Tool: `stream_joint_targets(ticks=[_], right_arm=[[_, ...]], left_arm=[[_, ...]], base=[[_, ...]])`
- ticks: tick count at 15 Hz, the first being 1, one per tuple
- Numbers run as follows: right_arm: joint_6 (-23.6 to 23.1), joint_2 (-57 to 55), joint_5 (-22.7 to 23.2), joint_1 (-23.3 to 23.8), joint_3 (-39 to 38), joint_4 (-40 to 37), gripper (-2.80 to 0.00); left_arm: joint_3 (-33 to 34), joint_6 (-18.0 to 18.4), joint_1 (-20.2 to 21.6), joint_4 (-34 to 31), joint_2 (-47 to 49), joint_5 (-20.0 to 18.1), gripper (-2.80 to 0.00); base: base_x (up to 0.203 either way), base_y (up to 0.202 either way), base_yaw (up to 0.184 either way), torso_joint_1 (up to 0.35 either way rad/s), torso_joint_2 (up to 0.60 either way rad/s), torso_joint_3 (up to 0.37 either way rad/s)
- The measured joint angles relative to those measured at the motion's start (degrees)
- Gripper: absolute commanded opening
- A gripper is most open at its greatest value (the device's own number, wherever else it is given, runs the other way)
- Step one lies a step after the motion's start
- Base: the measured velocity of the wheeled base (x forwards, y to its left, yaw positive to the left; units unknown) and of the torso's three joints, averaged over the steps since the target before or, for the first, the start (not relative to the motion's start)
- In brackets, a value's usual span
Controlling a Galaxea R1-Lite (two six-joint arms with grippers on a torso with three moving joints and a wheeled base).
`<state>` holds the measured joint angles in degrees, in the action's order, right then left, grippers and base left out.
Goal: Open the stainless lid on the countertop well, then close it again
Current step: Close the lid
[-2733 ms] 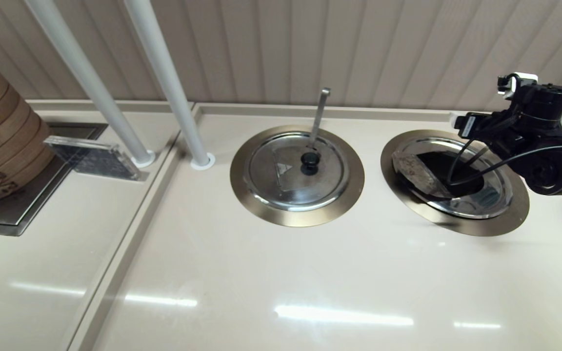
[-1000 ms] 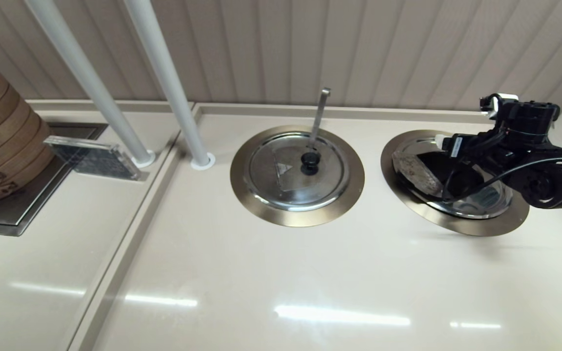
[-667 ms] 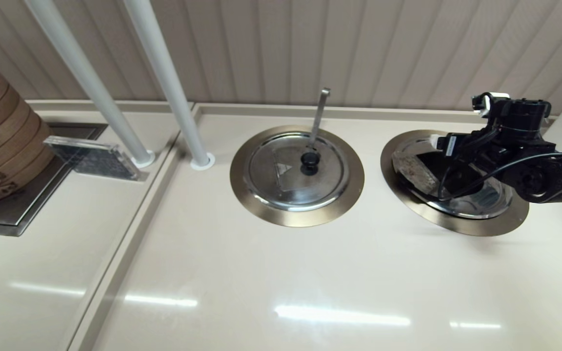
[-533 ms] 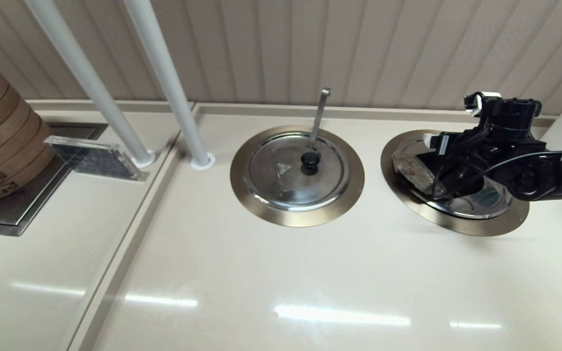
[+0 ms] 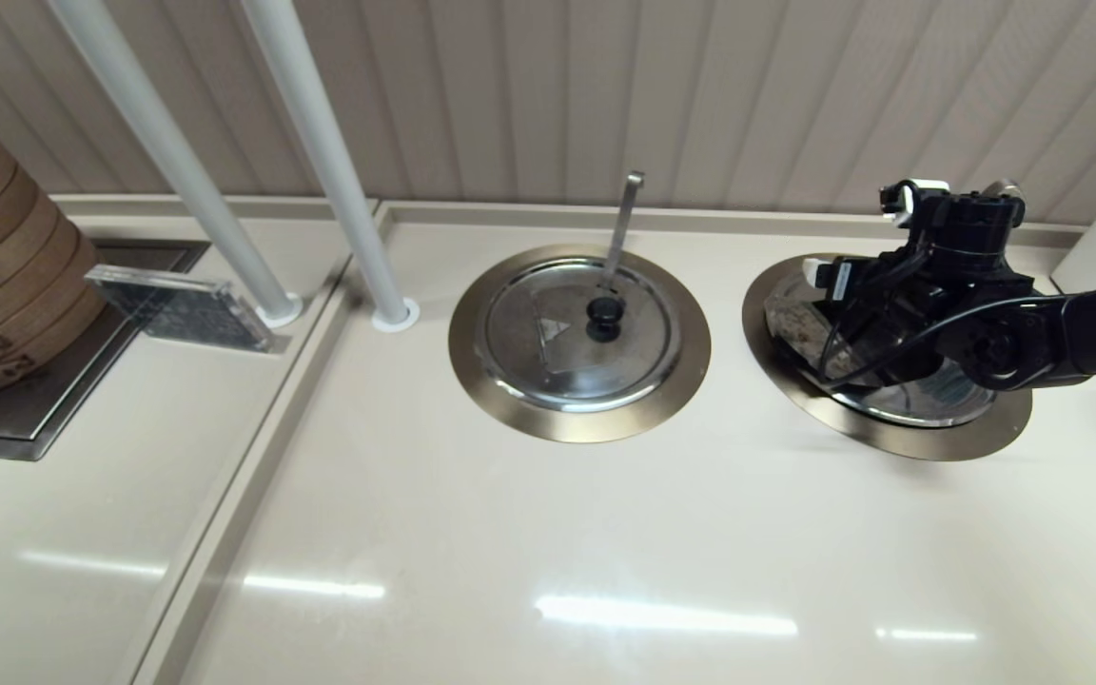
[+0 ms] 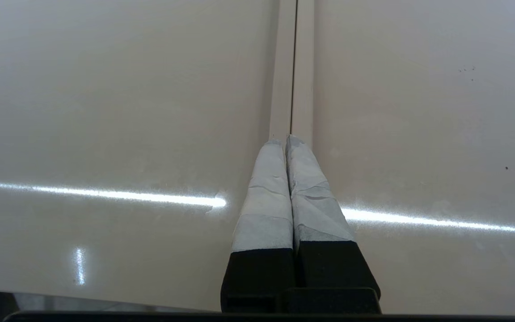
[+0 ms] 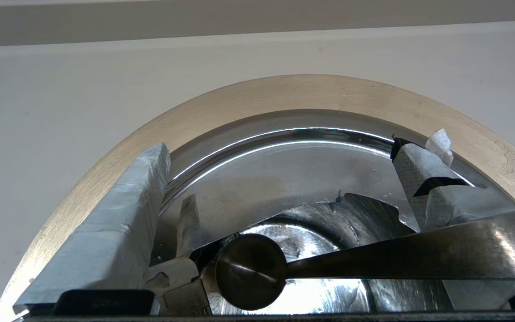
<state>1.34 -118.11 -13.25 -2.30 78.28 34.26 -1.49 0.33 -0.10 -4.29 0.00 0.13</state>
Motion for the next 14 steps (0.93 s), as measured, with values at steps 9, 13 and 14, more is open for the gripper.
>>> stream_joint_targets(ticks=[9,13,14], right_arm=[[-0.52,2.84,-4.28,4.42,-3.93,-2.5,0.0],[-0.19,6.48,-6.05,4.66,-4.03,-10.11,0.0],[0.04,7.37,-6.51,4.62,-4.53,-11.11,0.0]], left_arm=[[0.0,0.02,0.0,0.02,0.0,0.01,-2.8],[0.01,0.0,0.0,0.02,0.0,0.02,-2.8],[0.01,0.0,0.0,0.02,0.0,0.02,-2.8]], base=[[0.0,0.0,0.0,0.0,0.0,0.0],[0.0,0.0,0.0,0.0,0.0,0.0],[0.0,0.0,0.0,0.0,0.0,0.0]])
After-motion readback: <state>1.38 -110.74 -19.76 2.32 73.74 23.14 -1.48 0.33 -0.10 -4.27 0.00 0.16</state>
